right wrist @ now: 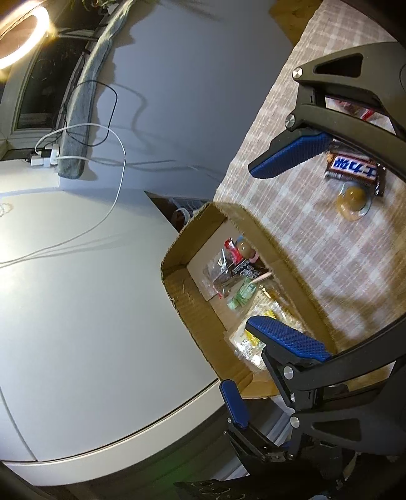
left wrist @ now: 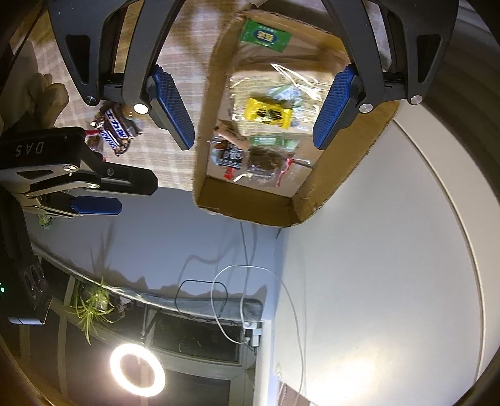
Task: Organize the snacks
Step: 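Withdraw both grippers from the box back toward the Snickers bars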
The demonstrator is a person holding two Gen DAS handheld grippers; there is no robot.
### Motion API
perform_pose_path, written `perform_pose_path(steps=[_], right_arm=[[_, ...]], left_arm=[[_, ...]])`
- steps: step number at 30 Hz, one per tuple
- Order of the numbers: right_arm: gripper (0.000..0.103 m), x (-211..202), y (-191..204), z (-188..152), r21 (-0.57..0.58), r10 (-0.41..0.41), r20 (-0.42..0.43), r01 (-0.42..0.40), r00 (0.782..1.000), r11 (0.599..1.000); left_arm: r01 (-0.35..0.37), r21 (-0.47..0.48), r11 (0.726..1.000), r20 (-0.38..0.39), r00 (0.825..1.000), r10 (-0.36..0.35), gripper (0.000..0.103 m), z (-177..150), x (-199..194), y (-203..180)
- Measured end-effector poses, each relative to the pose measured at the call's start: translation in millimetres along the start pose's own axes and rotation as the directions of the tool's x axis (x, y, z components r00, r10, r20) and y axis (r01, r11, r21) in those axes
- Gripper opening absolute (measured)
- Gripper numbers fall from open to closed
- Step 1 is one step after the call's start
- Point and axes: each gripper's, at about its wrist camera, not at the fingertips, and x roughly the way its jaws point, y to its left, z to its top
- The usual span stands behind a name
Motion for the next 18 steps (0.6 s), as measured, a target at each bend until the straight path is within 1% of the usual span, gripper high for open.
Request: perform_pose_path(steps=[6, 10, 13, 14, 18], right_arm=[[0.092, -23.2, -20.1, -16.1, 0.024, -0.006, 0.004, 0.006, 1.0, 1.0], [0.092, -42.1, -41.0, -30.9, 0.053, -0.032, 0.007, 0.032, 0.999, 0.998], [0.092, -54.7, -60.1, -44.0, 0.088, -0.056, 0.005, 0.055, 0.998, 0.995], [0.092, -58.0, -66.3, -48.2, 0.098, -0.062, 0.002, 0.062, 0.998, 0.993], [0.092, -66.7, -92.9, -66.1, 0.14, -0.075, -0.019, 0.077, 0.997, 0.987]], left_arm=[[0.031, 0.004, 1.0, 0.0, 1.0, -0.031, 0.078, -1.5, -2.4, -15.1], [0.064, 0.014, 0.998, -0.008, 0.998, -0.064, 0.078, -6.5, 0.1, -28.9], [0.103, 0.002, 0.995, -0.024, 0.994, -0.102, 0.078, -12.6, 4.7, -40.5], [0.12, 0.005, 0.993, -0.038, 0.992, -0.12, 0.078, -15.9, 8.9, -46.9], [0.155, 0.035, 0.987, -0.08, 0.985, -0.152, 0.076, -26.7, 19.0, -70.0]])
